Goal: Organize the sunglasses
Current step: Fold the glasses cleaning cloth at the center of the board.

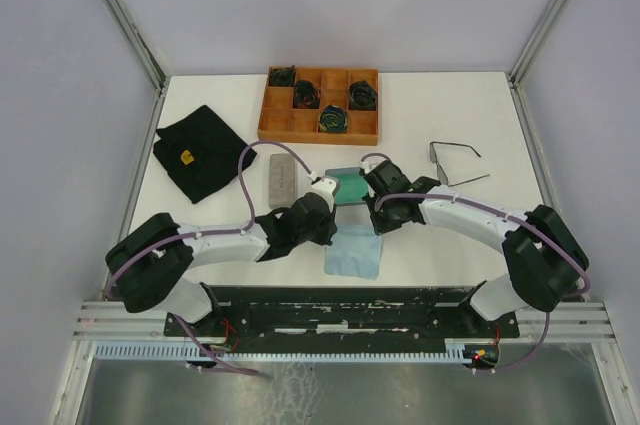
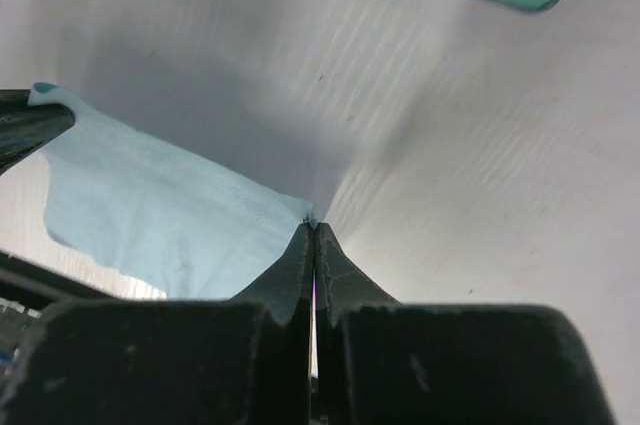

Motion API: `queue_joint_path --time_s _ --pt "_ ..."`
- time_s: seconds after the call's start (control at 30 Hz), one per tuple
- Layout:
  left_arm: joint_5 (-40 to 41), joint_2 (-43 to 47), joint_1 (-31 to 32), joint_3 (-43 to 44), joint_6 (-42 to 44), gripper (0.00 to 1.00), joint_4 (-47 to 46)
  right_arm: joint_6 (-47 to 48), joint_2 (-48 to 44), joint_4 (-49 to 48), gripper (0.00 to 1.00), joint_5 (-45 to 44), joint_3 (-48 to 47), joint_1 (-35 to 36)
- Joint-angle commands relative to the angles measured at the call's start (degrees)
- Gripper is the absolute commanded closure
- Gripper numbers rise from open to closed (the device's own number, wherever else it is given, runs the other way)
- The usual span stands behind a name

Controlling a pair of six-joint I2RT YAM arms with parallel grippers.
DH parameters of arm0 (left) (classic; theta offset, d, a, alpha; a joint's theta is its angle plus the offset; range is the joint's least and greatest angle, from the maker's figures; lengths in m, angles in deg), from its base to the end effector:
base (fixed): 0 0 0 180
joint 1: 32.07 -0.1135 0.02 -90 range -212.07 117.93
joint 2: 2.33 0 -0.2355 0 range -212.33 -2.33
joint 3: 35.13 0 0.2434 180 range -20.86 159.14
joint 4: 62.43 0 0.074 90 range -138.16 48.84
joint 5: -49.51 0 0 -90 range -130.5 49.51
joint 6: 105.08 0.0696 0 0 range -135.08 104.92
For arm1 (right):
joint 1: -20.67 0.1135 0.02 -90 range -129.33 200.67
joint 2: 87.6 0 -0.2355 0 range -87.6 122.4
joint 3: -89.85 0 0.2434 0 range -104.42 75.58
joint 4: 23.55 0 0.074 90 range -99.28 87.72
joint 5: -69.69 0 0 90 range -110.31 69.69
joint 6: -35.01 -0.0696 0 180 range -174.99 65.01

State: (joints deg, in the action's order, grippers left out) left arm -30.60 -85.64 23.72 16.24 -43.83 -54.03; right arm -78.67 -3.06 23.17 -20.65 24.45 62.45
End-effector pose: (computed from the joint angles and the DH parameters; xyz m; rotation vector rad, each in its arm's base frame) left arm 0.1829 -0.2478 0.1263 0.4537 2.2857 -0.5756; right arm 0.2137 0.1904 0.1371 -0.4335 2.7329 0.3130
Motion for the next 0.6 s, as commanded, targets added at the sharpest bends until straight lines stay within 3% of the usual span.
queue_joint_path --time_s 0.0,0.2,0.57 --pt "0.27 -3.93 -2.38 1.75 5.55 0.97 -10.43 3.25 1.52 -7.72 1.0 -5.3 -0.83 -0.98" --pt "0.8 -6.7 -3.26 0.76 7.2 0.97 -13.92 6.36 2.26 -12.25 1.0 -6.13 0.46 -1.85" --pt "-2.91 -3.5 -3.23 -8.88 10.48 0.97 -30.78 13.45 -1.86 -22.98 1.0 -2.13 8.03 -1.83"
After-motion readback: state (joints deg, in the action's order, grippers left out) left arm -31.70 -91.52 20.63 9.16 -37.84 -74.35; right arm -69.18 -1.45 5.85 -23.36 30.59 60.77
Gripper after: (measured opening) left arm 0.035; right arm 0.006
